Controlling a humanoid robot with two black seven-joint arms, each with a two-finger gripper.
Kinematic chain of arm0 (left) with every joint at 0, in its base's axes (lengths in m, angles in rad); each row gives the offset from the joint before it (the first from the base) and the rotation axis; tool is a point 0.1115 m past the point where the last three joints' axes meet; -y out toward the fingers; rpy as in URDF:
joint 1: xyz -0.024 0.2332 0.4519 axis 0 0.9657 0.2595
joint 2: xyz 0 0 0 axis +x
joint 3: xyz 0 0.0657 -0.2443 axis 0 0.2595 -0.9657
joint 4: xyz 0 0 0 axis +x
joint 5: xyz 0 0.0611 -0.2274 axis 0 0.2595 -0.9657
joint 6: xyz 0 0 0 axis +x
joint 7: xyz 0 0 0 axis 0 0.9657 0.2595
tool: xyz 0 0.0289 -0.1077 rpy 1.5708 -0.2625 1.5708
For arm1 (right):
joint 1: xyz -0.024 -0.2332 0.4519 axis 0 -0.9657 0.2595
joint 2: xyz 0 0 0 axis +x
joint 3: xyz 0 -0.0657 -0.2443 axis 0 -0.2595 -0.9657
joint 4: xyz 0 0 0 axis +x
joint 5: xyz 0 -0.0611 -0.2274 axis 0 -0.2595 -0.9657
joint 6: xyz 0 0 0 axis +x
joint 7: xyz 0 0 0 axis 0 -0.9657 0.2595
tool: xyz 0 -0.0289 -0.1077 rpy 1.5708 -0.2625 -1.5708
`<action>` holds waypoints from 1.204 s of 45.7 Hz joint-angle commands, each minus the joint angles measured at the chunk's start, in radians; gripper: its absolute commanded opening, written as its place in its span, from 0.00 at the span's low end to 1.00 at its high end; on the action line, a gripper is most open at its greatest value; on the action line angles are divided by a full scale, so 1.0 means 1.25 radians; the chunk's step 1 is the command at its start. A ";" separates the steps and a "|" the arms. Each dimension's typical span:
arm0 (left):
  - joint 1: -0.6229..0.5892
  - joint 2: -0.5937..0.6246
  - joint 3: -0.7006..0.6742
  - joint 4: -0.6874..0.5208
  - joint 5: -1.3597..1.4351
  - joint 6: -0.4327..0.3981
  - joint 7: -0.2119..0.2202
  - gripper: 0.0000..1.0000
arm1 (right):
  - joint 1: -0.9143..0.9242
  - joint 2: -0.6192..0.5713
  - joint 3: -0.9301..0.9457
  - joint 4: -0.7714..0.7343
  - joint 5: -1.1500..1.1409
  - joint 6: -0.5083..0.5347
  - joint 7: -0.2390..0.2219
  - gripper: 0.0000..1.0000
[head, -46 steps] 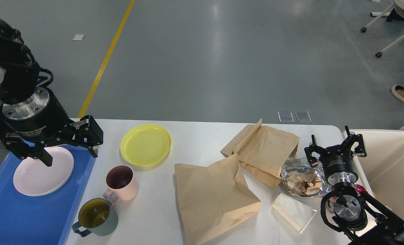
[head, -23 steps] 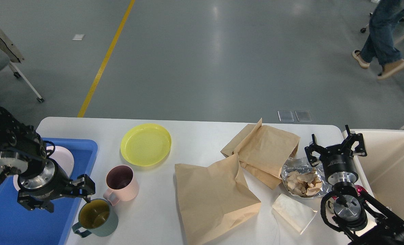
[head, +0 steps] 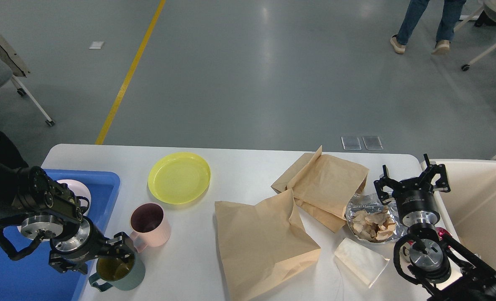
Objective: Tidy desktop
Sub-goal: 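Move the left gripper down toward the teal mug, then grasp the teal mug with the left gripper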
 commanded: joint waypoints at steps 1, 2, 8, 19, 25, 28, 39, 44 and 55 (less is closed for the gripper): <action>0.016 -0.012 -0.003 0.010 0.008 0.019 -0.001 0.91 | 0.000 0.000 0.000 0.000 0.000 0.000 0.000 1.00; 0.018 -0.014 -0.006 0.010 0.008 0.024 -0.001 0.89 | 0.000 0.000 0.000 0.000 0.000 0.000 0.001 1.00; 0.032 -0.017 -0.019 0.012 0.009 0.057 0.000 0.84 | 0.000 0.000 0.000 0.000 0.000 0.000 0.000 1.00; 0.045 -0.017 -0.018 0.012 0.029 0.078 0.001 0.56 | 0.000 0.000 0.000 0.000 0.000 0.000 0.001 1.00; 0.049 -0.017 -0.014 0.012 0.029 0.075 0.003 0.37 | 0.000 0.000 0.000 0.000 0.000 0.000 0.000 1.00; 0.049 -0.016 -0.012 0.012 0.029 0.072 0.006 0.28 | 0.000 0.000 0.000 0.000 0.000 0.000 0.000 1.00; 0.050 -0.015 -0.011 0.006 0.026 0.074 0.020 0.01 | 0.000 0.000 0.000 -0.001 0.000 0.000 0.000 1.00; 0.052 -0.012 -0.012 0.006 0.023 0.077 0.020 0.00 | 0.000 0.000 0.000 0.000 0.000 0.000 0.001 1.00; 0.047 -0.009 -0.010 0.001 0.014 0.074 0.022 0.00 | 0.000 0.000 0.000 -0.001 0.000 0.000 0.000 1.00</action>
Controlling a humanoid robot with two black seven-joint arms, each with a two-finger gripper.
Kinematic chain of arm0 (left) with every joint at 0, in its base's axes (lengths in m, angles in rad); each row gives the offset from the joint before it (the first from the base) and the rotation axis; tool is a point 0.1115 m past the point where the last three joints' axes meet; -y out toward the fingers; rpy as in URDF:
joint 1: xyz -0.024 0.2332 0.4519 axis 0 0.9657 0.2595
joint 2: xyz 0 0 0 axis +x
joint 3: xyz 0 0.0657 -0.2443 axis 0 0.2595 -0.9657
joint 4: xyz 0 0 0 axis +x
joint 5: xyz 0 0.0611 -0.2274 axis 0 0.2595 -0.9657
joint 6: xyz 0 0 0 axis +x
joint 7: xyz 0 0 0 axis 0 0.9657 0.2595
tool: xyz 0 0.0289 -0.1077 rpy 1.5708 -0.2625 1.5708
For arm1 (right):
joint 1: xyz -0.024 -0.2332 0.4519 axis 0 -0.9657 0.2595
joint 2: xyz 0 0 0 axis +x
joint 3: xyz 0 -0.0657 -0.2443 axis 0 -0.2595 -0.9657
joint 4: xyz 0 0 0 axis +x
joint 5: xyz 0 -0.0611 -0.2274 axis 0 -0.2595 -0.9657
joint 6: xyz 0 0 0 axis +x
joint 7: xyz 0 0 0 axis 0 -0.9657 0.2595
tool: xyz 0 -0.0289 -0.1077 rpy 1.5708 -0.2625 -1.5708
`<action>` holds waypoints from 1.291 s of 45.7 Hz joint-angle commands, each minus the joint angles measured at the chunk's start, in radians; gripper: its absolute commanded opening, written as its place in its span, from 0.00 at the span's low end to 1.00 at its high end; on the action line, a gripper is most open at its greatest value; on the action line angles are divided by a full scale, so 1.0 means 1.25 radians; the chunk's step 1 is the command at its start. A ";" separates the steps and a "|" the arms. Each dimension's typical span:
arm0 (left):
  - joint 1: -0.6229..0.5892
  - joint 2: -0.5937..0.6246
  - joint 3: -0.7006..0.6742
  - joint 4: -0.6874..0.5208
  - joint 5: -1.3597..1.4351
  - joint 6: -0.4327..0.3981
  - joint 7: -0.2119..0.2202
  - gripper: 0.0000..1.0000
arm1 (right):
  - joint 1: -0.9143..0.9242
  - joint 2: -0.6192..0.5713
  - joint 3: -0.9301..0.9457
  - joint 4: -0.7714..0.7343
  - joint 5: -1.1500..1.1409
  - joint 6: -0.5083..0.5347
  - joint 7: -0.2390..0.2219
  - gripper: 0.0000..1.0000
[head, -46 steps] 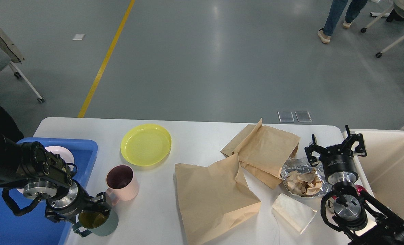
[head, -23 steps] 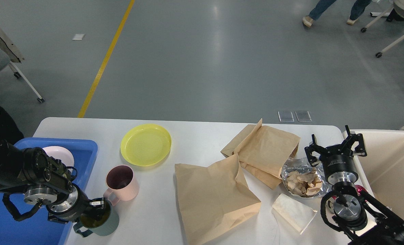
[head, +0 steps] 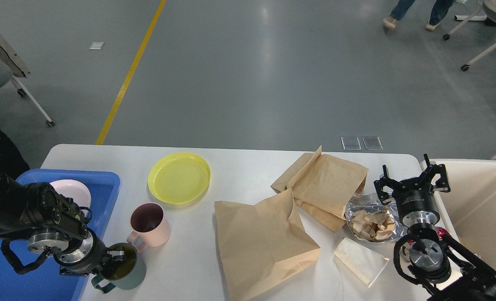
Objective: Tidy desktop
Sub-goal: 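Grasp the teal mug with the left gripper, then lift the teal mug and carry it onto the blue tray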
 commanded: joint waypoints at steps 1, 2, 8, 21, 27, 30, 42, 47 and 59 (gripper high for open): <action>-0.007 0.005 0.004 -0.004 -0.007 -0.002 0.003 0.00 | 0.000 0.000 0.000 0.000 0.000 0.000 0.000 1.00; -0.010 0.007 0.004 -0.004 -0.007 -0.003 0.003 0.00 | 0.000 0.000 0.000 0.000 0.000 0.000 0.000 1.00; -0.032 0.013 0.016 -0.016 -0.006 -0.008 0.012 0.00 | 0.000 0.000 0.000 0.000 0.000 0.000 0.000 1.00; -0.320 0.085 0.097 -0.195 -0.002 -0.108 0.016 0.00 | 0.001 0.000 0.000 -0.001 0.000 0.000 0.000 1.00; -0.474 0.095 0.138 -0.218 0.002 -0.262 0.012 0.00 | 0.001 0.000 0.000 -0.001 0.000 0.000 0.000 1.00; -0.553 0.092 0.161 -0.234 0.002 -0.328 0.006 0.00 | 0.001 0.000 0.000 -0.001 0.000 0.000 0.000 1.00; -0.785 0.070 0.186 -0.272 0.006 -0.486 0.018 0.00 | 0.001 0.000 0.000 -0.001 0.000 0.000 0.000 1.00; -0.816 0.069 0.196 -0.273 0.006 -0.505 0.017 0.00 | 0.001 0.000 0.000 -0.001 0.000 0.000 0.000 1.00; -0.796 0.158 0.251 -0.231 0.061 -0.497 0.012 0.00 | 0.000 0.000 0.000 0.000 0.000 0.000 0.000 1.00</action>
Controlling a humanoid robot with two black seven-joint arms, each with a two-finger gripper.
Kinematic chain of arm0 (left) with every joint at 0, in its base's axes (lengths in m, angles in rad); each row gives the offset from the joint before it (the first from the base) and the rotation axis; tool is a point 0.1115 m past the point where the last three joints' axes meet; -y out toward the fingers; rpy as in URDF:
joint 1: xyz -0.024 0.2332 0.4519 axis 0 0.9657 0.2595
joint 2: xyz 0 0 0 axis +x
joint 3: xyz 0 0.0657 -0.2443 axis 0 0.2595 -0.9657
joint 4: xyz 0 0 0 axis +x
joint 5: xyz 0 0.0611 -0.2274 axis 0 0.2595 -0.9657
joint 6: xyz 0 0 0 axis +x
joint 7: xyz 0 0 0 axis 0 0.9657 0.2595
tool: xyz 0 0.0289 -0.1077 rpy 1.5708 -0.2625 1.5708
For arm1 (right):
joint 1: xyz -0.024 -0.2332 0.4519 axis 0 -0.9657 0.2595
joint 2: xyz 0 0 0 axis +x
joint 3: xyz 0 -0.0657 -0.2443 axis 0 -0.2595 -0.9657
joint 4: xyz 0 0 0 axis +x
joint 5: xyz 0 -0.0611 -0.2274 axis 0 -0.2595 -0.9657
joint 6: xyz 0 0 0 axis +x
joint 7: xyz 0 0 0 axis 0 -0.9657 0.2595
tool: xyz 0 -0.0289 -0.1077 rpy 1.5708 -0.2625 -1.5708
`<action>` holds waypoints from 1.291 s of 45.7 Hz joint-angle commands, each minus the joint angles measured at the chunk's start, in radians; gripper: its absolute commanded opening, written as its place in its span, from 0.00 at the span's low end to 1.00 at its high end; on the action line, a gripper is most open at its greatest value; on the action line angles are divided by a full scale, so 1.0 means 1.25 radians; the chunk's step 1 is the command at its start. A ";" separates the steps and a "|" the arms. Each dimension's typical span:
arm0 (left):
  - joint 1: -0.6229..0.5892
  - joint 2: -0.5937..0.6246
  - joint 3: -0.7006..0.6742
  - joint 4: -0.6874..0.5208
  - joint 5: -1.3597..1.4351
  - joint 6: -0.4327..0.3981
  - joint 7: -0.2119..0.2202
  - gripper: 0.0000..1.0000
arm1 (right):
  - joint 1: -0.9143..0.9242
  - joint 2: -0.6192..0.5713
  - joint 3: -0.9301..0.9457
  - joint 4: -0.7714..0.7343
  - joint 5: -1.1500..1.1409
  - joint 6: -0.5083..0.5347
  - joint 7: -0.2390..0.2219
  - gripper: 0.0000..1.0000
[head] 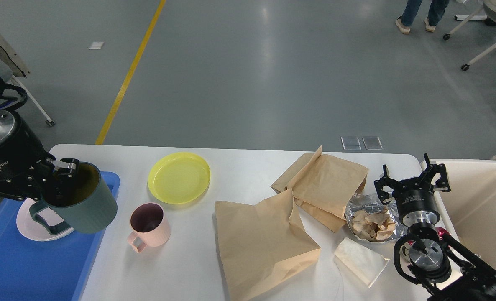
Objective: Tidy desktop
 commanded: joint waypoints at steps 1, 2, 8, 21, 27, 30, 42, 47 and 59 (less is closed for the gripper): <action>0.024 0.095 0.030 0.039 0.058 0.004 -0.004 0.00 | -0.001 0.000 0.000 0.001 0.000 0.000 0.000 1.00; 0.039 0.123 0.031 0.049 0.077 0.007 -0.004 0.00 | -0.001 0.000 0.000 0.001 0.000 0.000 0.000 1.00; 0.169 0.263 0.031 0.142 0.176 0.067 -0.007 0.00 | 0.000 0.000 0.000 0.000 0.000 0.000 0.000 1.00; 0.574 0.447 -0.112 0.503 0.216 0.070 -0.014 0.00 | 0.000 0.000 0.000 0.000 0.000 0.000 0.000 1.00; 0.850 0.456 -0.325 0.693 0.219 0.049 -0.016 0.00 | 0.000 0.000 0.000 0.000 0.000 0.000 0.000 1.00; 0.959 0.450 -0.412 0.760 0.220 0.047 -0.016 0.00 | 0.000 0.000 0.000 0.000 0.000 0.000 0.000 1.00; 1.123 0.443 -0.573 0.829 0.220 0.047 -0.010 0.01 | 0.001 0.000 0.000 -0.002 0.000 0.000 0.000 1.00; 1.133 0.439 -0.574 0.836 0.220 0.050 -0.015 0.01 | 0.002 0.000 0.000 -0.006 0.000 0.000 0.000 1.00; 1.135 0.432 -0.575 0.836 0.218 0.053 -0.016 0.02 | 0.002 0.000 0.000 -0.006 0.000 0.000 0.000 1.00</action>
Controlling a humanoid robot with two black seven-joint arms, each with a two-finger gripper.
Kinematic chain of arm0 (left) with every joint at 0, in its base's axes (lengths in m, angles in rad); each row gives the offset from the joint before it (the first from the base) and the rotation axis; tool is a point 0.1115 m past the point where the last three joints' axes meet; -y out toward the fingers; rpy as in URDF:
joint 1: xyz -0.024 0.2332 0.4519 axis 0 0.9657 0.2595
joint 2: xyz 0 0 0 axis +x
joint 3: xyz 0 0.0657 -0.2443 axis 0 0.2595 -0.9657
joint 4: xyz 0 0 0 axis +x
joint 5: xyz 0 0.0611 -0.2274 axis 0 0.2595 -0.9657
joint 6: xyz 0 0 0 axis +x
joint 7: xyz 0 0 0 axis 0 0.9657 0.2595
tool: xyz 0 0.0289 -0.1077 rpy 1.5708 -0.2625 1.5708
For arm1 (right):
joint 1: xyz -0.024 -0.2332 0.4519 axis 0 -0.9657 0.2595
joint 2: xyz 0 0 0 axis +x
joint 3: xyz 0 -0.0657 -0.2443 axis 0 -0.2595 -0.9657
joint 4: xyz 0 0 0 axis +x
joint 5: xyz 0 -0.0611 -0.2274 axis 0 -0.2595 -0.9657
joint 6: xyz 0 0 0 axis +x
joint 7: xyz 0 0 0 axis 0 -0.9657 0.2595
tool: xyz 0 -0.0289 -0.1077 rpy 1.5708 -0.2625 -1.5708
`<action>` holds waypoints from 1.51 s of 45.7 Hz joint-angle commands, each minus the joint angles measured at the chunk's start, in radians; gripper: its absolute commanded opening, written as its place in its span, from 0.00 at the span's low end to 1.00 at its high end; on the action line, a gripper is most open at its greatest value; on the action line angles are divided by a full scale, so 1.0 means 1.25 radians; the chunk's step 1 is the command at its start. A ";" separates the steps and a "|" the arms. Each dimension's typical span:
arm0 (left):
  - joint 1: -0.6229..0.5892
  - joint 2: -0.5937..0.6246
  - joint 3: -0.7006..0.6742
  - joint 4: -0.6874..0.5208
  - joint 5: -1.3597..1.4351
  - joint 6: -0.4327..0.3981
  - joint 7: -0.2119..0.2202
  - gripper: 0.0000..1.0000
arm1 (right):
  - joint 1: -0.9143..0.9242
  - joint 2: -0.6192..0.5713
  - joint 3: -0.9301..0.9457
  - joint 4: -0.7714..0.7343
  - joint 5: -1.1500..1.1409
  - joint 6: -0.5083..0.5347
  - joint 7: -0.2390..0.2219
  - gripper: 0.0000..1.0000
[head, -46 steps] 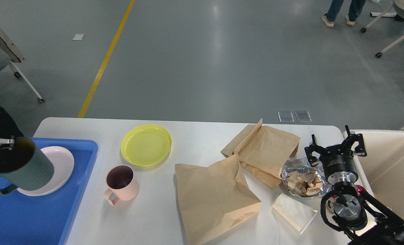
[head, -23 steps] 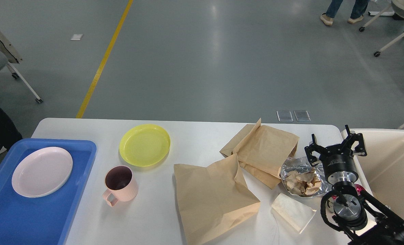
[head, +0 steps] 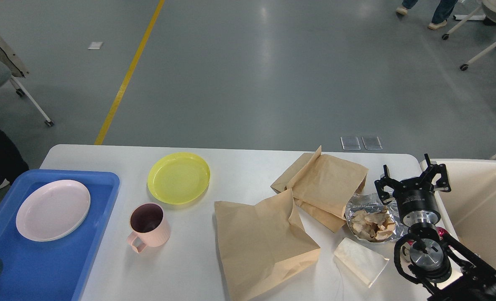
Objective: Tidy desktop
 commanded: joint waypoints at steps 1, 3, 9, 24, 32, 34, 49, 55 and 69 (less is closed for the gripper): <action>0.001 -0.006 0.000 0.000 -0.003 0.001 -0.001 0.02 | 0.000 0.000 0.000 0.000 0.000 0.000 0.000 1.00; 0.002 -0.010 0.000 0.000 -0.008 0.008 -0.002 0.05 | 0.000 0.000 0.000 0.000 0.000 0.000 0.000 1.00; 0.017 -0.006 0.000 -0.002 -0.012 0.037 -0.004 0.27 | 0.000 0.000 0.000 0.000 0.000 0.000 0.000 1.00; 0.009 -0.007 0.000 -0.010 -0.011 0.059 -0.001 0.78 | 0.000 0.000 0.000 0.000 0.000 0.000 0.000 1.00; -0.056 0.006 0.030 -0.015 -0.010 0.042 0.009 0.92 | 0.000 0.000 0.000 0.001 0.000 0.000 0.000 1.00; -0.098 0.015 0.064 -0.022 -0.011 0.022 0.009 0.93 | 0.000 0.001 0.000 0.001 0.000 0.000 0.000 1.00; -0.631 -0.034 0.430 -0.261 -0.027 -0.127 -0.002 0.93 | 0.000 0.000 0.000 0.001 0.000 0.000 0.000 1.00; -0.841 -0.152 0.507 -0.440 -0.061 -0.129 -0.002 0.93 | 0.000 0.000 0.000 0.001 0.000 0.000 0.000 1.00; -1.159 -0.517 0.514 -0.692 -0.279 -0.157 -0.065 0.93 | 0.000 0.000 0.000 0.001 0.000 0.000 0.000 1.00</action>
